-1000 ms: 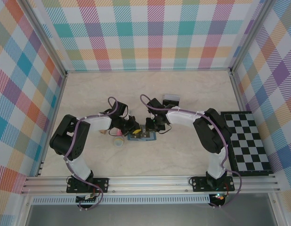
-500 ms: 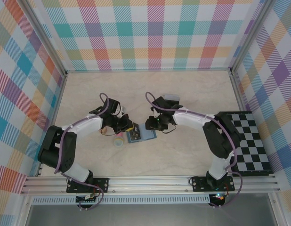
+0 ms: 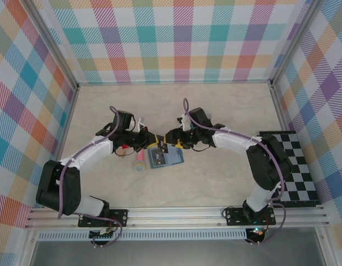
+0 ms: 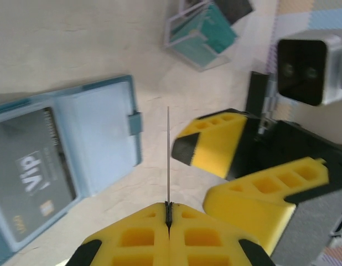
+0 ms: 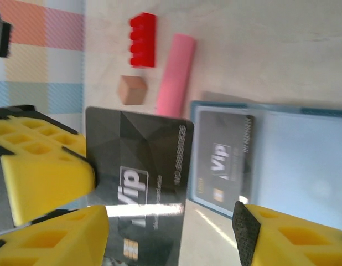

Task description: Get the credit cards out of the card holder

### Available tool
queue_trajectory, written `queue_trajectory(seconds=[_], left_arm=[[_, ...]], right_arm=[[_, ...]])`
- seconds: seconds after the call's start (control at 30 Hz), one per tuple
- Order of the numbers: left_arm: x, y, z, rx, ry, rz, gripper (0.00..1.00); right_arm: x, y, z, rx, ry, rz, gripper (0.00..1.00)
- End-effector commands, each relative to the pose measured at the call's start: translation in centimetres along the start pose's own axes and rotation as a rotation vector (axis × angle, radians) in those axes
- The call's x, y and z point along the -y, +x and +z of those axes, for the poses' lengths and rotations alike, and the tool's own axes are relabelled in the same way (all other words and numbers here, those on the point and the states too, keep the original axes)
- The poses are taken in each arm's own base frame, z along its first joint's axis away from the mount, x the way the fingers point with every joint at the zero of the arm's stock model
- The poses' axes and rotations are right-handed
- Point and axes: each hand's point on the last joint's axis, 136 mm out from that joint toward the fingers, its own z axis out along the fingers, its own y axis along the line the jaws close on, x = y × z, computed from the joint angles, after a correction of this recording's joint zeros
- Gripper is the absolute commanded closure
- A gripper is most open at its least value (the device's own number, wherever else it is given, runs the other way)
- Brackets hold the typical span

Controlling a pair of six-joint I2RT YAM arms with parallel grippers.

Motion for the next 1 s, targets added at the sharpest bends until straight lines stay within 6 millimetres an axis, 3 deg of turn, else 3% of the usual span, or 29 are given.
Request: queue_trajectory(seconds=[0.0, 0.27, 0.47, 0.6, 0.73, 0.77, 0.97], left_arm=[[2.6, -0.5, -1.2, 0.015, 0.102, 0.016, 1.00], [3.4, -0.6, -1.6, 0.025, 0.149, 0.008, 1.00], [3.1, -0.7, -1.4, 0.026, 0.144, -0.002, 1.00], [2.7, -0.6, -1.3, 0.025, 0.127, -0.011, 1.00], [2.0, -0.4, -1.7, 0.032, 0.078, -0.021, 1.00], [1.9, -0.5, -1.8, 0.039, 0.061, -0.021, 0.99], [-2.4, -0.6, -4.8, 0.129, -0.281, -0.010, 0.63]], right_arm=[[-2.8, -0.4, -0.4, -0.022, -0.165, 0.011, 0.38], [-4.5, -0.6, -1.3, -0.032, -0.255, 0.043, 0.46], [-5.0, -0.6, -1.7, -0.036, -0.273, 0.046, 0.57], [-4.8, -0.7, -1.9, -0.032, -0.272, 0.049, 0.71], [-4.3, -0.9, -2.0, -0.030, -0.239, 0.055, 1.00], [-4.1, -0.9, -2.1, -0.024, -0.224, 0.053, 1.00], [-2.5, -1.8, -3.6, 0.049, -0.070, -0.016, 1.00]])
